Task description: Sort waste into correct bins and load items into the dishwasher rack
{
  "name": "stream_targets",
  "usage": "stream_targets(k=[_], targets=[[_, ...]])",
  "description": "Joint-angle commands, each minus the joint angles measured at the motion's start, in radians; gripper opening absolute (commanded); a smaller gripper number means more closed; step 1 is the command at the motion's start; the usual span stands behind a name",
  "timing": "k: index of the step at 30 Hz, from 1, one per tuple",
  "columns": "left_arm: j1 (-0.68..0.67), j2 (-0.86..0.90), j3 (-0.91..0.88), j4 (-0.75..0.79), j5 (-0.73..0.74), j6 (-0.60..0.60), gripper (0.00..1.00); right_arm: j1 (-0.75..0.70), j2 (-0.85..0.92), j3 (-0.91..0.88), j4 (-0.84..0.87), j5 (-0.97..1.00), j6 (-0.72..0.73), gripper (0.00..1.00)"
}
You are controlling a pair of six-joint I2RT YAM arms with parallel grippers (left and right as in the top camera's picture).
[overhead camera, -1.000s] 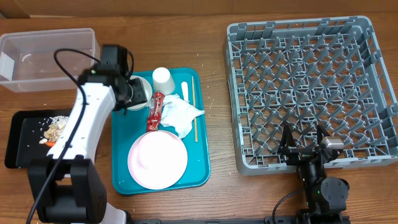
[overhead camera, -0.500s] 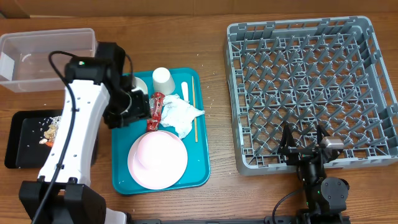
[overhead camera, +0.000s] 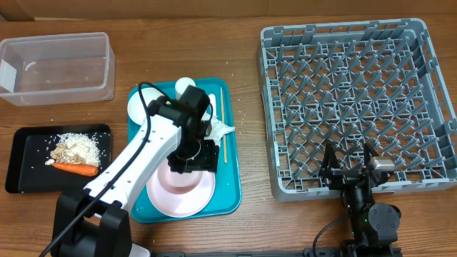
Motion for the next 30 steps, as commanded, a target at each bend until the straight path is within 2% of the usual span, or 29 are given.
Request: stream_targets(k=[1,6,9,11,18,30], targets=[[-0.004,-0.002,-0.046,0.029,-0.025,-0.029,0.65,0.0,-0.012,-0.011,0.003,0.01,-0.004,1.0],[-0.004,-0.002,-0.082,0.092,-0.125,-0.028,0.6,0.0,-0.012,-0.011,0.003,0.01,-0.004,1.0],[-0.006,-0.002,-0.097,0.13,-0.149,-0.018,0.5,0.0,-0.012,-0.011,0.003,0.01,-0.004,1.0],[-0.013,-0.002,-0.106,0.144,-0.149,-0.016,0.47,0.0,-0.012,-0.011,0.003,0.01,-0.004,1.0],[-0.095,-0.002,-0.15,0.188,-0.171,-0.022,0.49,0.0,-0.012,-0.011,0.003,0.01,-0.004,1.0],[-0.166,0.006,-0.159,0.197,-0.341,-0.114,0.52,0.0,-0.012,-0.011,0.003,0.01,-0.004,1.0]])
